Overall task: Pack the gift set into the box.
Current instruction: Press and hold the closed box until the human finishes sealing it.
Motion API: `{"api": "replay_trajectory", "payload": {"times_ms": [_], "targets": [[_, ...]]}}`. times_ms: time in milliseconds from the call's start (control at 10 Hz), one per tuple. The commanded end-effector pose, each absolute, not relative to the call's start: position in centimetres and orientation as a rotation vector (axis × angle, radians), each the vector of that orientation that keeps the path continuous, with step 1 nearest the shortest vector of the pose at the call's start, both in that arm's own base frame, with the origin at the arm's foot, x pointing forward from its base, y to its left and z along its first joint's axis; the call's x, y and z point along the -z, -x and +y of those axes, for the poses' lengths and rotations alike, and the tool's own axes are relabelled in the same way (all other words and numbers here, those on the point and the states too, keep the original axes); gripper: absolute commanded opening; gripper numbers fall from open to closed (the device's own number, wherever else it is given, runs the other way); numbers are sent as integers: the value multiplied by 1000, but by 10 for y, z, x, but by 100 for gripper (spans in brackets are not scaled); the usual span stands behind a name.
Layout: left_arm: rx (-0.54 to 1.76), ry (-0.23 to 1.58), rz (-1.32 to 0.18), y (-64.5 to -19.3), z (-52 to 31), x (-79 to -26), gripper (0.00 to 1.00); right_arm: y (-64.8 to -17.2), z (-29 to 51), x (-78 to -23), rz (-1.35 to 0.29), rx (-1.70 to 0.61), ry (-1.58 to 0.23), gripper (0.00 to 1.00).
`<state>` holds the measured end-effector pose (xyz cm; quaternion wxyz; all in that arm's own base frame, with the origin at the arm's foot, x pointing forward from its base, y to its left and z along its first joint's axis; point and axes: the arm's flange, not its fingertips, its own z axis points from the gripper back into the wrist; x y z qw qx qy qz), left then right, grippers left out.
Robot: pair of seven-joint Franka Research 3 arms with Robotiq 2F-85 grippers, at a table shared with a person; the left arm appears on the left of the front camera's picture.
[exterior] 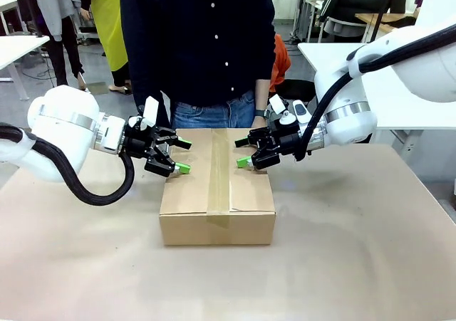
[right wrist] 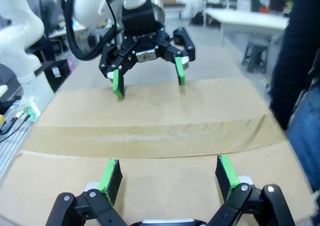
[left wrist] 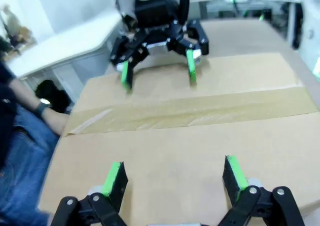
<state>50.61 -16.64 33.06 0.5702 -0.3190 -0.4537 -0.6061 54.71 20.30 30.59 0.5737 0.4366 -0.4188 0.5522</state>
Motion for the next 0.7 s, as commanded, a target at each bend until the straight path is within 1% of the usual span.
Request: {"api": "replay_trajectory", "payload": {"times_ms": [0, 100, 200, 300, 400, 500, 600], "targets": [[1313, 771, -1265, -468, -73, -374, 100, -491, 103, -370, -1258, -1217, -998, 100], [1229, 843, -1344, -455, -18, -376, 100, -464, 55, -378, -1373, -1140, -1014, 100], [1093, 881, -1428, -448, 28, -364, 100, -443, 14, -376, -1495, -1036, -968, 100], [993, 930, -1466, -441, 64, -345, 100, -425, -22, -370, -1643, -882, -911, 100], [918, 914, -1435, -439, 75, -331, 100, -422, -35, -366, -1691, -748, -805, 100], [1071, 867, -1418, -435, 42, -377, 100, -441, -3, -390, -1495, -970, -968, 100], [1071, 867, -1418, -435, 42, -377, 100, -441, -3, -390, -1495, -970, -968, 100]]}}
